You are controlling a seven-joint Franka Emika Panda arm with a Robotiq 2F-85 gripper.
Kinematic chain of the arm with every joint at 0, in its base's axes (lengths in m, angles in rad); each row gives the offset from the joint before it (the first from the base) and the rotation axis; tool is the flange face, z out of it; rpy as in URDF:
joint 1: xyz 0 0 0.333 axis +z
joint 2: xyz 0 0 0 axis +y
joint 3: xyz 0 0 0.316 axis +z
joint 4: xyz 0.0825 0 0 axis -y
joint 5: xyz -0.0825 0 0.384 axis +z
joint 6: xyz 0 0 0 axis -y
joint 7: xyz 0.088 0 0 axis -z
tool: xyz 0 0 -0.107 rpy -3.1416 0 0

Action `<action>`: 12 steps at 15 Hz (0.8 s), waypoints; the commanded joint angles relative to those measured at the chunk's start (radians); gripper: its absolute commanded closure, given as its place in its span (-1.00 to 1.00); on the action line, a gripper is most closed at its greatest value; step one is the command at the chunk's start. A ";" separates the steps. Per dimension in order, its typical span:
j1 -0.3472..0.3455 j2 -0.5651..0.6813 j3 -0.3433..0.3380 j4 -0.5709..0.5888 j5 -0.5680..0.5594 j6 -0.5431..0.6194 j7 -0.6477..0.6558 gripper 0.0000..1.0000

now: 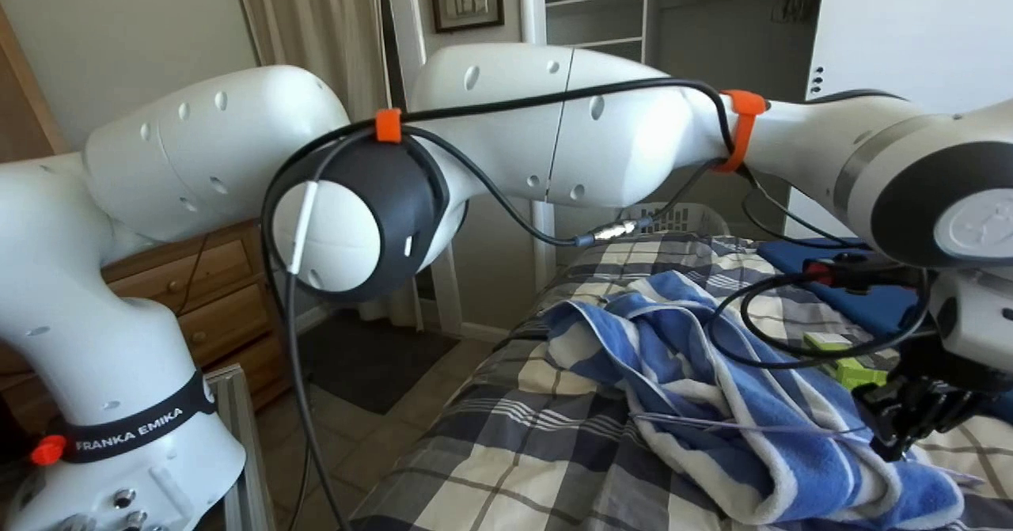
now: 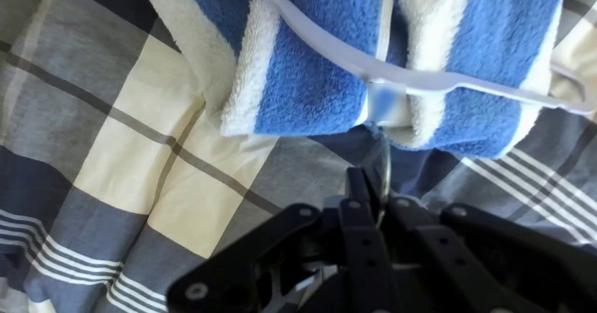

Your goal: Lift the hanger, then put it on the bed

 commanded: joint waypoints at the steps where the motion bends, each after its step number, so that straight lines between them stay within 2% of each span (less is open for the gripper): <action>1: -0.027 0.049 -0.024 0.033 -0.038 0.000 0.057 0.98; 7: -0.066 0.082 -0.083 0.030 -0.102 -0.086 0.200 0.98; 12: -0.083 0.098 -0.076 0.026 -0.107 -0.239 0.246 0.98</action>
